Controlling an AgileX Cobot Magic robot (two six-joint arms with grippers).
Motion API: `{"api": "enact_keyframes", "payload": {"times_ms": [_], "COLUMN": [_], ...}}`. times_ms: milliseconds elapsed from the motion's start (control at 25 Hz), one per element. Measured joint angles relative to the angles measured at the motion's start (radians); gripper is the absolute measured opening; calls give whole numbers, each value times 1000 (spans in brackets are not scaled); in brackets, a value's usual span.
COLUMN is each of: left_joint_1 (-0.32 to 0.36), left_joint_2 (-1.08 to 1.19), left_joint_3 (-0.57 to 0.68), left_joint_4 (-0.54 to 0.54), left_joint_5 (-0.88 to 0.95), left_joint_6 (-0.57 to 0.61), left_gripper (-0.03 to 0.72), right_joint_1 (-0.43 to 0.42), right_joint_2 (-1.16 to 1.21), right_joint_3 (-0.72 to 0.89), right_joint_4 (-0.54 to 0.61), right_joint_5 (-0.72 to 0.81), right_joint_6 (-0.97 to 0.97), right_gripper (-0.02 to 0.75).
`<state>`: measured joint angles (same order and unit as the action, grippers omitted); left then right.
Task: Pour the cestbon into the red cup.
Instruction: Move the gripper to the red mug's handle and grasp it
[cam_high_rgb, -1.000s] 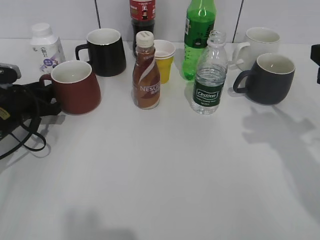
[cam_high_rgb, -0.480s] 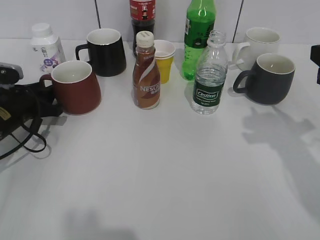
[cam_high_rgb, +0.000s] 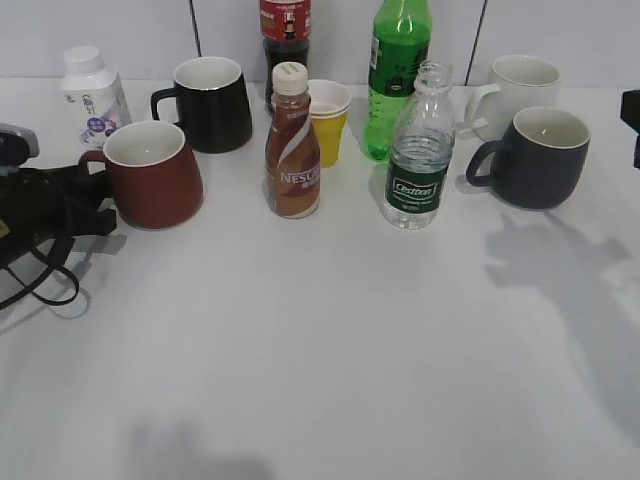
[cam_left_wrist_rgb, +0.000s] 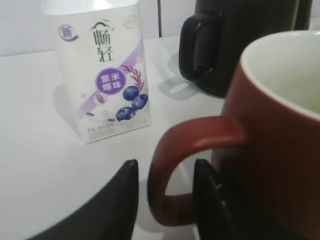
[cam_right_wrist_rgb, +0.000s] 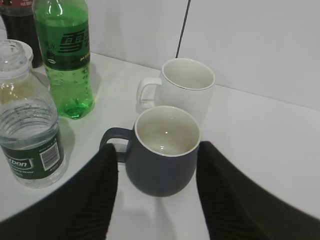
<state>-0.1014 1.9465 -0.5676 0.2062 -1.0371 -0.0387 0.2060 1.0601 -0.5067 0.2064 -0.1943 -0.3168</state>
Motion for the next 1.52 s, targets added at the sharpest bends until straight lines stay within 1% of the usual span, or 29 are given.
{"api": "enact_keyframes", "payload": {"times_ms": [160, 240, 320, 480, 1120, 1520], "left_joint_1": [14, 26, 39, 46, 53, 63], "left_joint_2": [-10, -12, -14, -19, -19, -19], "left_joint_3": [0, 0, 0, 0, 0, -73], "left_joint_4": [35, 47, 81, 118, 123, 140], "left_joint_5": [19, 25, 28, 35, 27, 104], "left_joint_6": [-5, -23, -42, -49, -27, -27], "left_gripper": [286, 286, 286, 287, 297, 297], "right_joint_1": [0, 0, 0, 1, 3, 3], "right_joint_2": [0, 0, 0, 0, 0, 0], "right_joint_3": [0, 0, 0, 0, 0, 0], "right_joint_4": [0, 0, 0, 0, 0, 0], "right_joint_5": [0, 0, 0, 0, 0, 0], "right_joint_6": [0, 0, 0, 0, 1, 1], "right_gripper": [386, 386, 386, 386, 386, 386]}}
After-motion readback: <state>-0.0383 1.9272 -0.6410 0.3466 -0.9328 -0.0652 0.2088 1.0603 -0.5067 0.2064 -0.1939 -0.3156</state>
